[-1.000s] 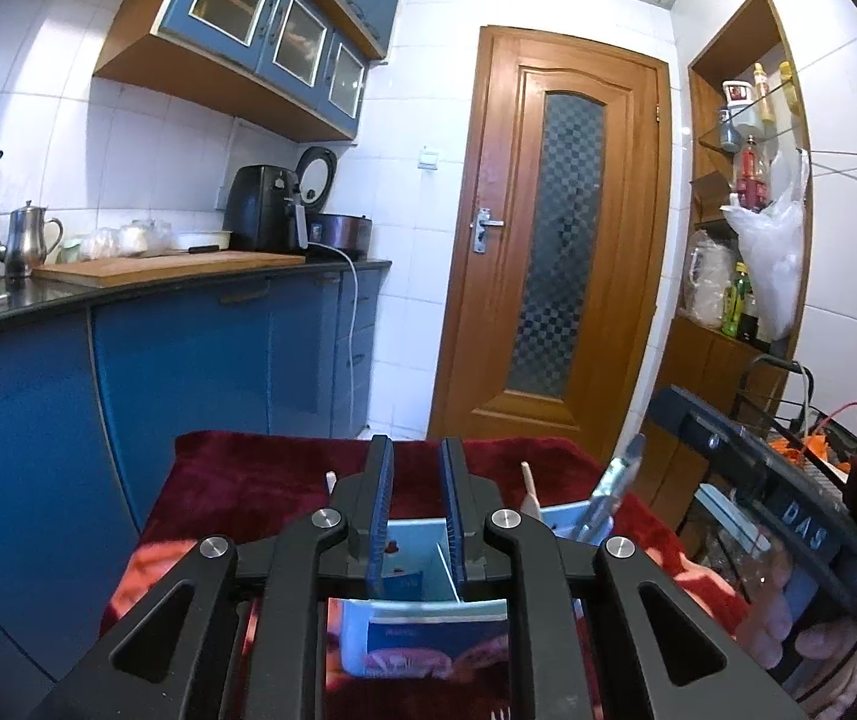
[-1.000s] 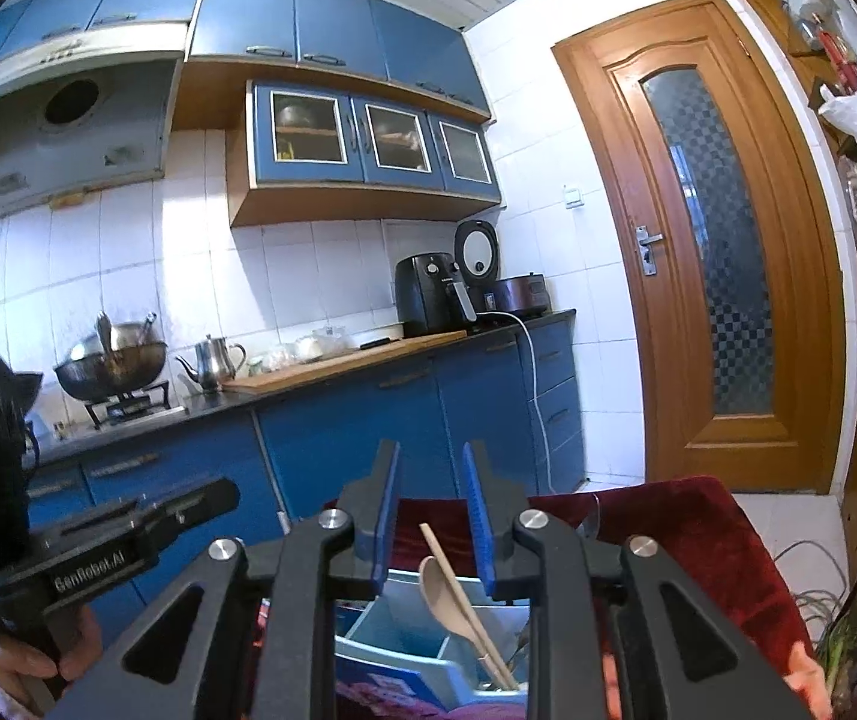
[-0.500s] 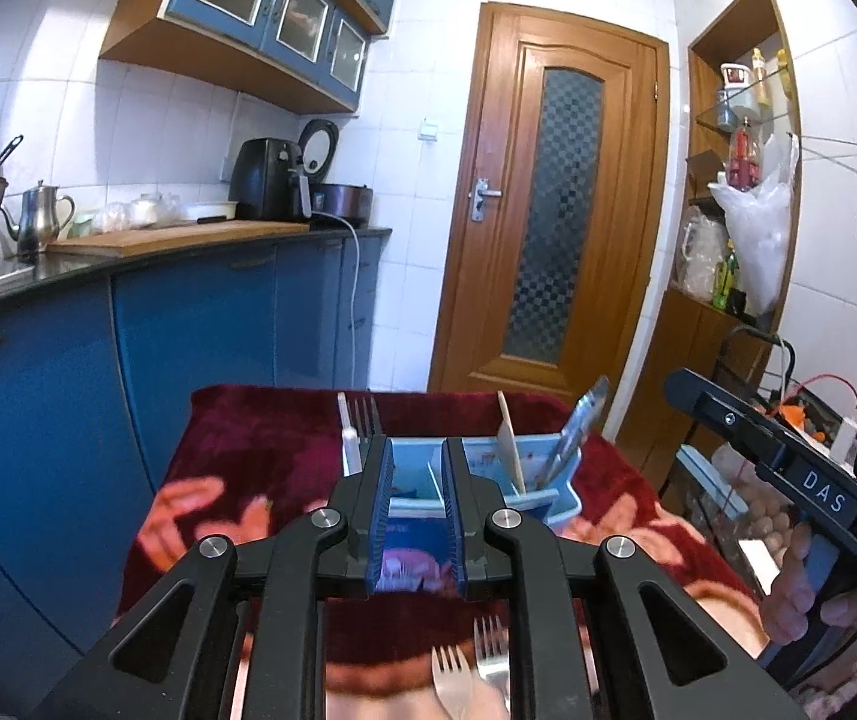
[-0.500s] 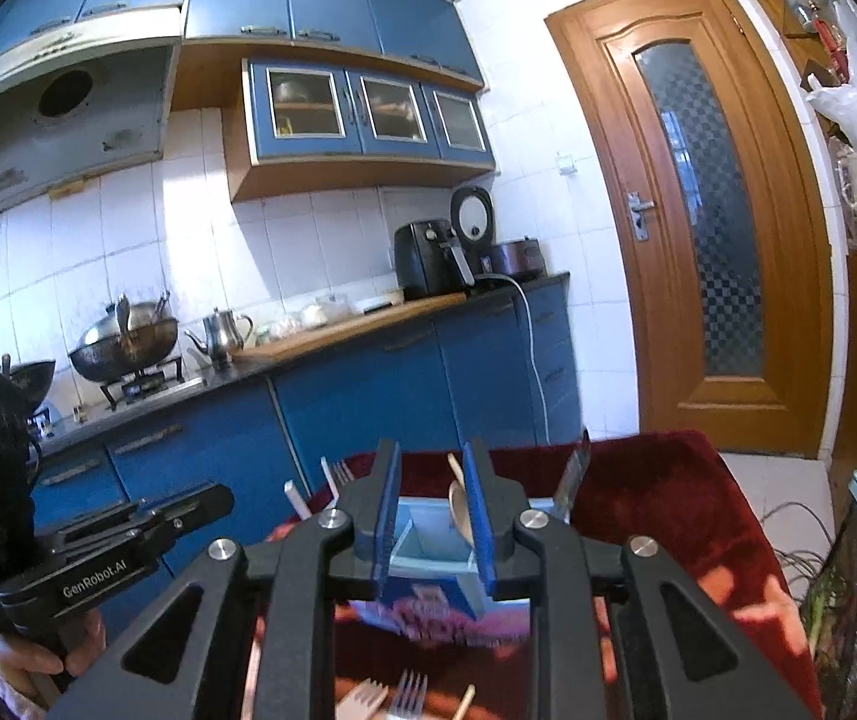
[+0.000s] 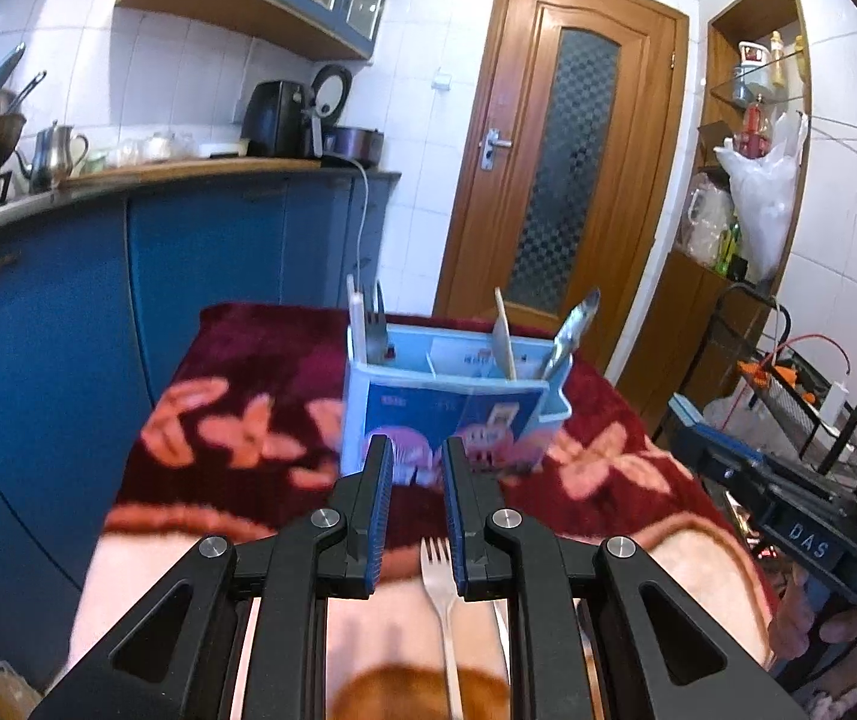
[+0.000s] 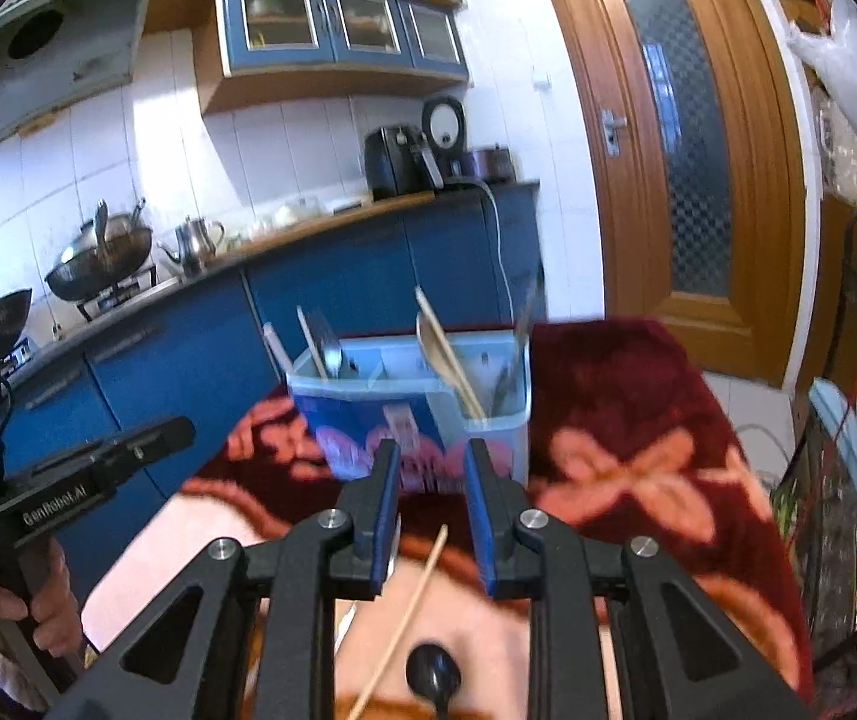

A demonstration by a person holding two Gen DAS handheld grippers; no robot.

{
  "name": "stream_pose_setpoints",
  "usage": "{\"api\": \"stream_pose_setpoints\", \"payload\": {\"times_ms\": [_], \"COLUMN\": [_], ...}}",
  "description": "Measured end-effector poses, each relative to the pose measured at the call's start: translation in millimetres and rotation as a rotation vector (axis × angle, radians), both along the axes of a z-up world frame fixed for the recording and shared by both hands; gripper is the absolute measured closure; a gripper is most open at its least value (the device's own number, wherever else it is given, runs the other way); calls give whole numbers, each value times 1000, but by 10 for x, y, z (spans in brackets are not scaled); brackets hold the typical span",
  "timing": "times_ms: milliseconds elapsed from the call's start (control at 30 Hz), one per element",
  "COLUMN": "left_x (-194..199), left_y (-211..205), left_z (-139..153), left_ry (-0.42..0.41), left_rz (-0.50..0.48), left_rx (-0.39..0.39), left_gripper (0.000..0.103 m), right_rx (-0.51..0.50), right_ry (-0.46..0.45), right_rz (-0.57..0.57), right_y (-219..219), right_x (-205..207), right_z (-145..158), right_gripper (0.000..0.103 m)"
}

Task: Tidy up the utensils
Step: 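Move both tools back down to the remaining utensils on the blanket, then grasp the black spoon with the right tool while the left tool reaches a silver fork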

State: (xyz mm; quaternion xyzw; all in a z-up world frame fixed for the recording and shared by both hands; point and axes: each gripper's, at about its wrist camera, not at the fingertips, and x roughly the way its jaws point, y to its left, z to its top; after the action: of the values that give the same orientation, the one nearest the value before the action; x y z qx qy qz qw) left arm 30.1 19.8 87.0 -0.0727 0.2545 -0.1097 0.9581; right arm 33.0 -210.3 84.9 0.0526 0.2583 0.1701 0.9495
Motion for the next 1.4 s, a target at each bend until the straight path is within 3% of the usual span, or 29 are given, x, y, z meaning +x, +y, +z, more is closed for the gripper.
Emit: {"api": "stream_pose_setpoints", "payload": {"times_ms": [333, 600, 933, 1233, 1300, 1400], "left_x": [-185, -282, -284, -234, -224, -214], "left_y": [44, 58, 102, 132, 127, 113], "left_z": [-245, -398, -537, -662, -676, -680], "left_ry": [67, 111, 150, 189, 193, 195], "left_rz": [11, 27, 44, 55, 54, 53], "left_rx": [-6, -1, -4, -14, -13, -8], "left_gripper": [86, 86, 86, 86, 86, 86], "right_rx": [-47, -94, -128, -169, -181, -182], "right_ry": [171, 254, 320, 318, 309, 301], "right_rz": [23, 47, 39, 44, 48, 38], "right_y": [-32, 18, 30, 109, 135, 134], "right_x": [-127, -168, -111, -103, -111, -108], "right_z": [-480, -705, -910, -953, -962, -968], "right_gripper": [73, 68, 67, 66, 68, 80]}}
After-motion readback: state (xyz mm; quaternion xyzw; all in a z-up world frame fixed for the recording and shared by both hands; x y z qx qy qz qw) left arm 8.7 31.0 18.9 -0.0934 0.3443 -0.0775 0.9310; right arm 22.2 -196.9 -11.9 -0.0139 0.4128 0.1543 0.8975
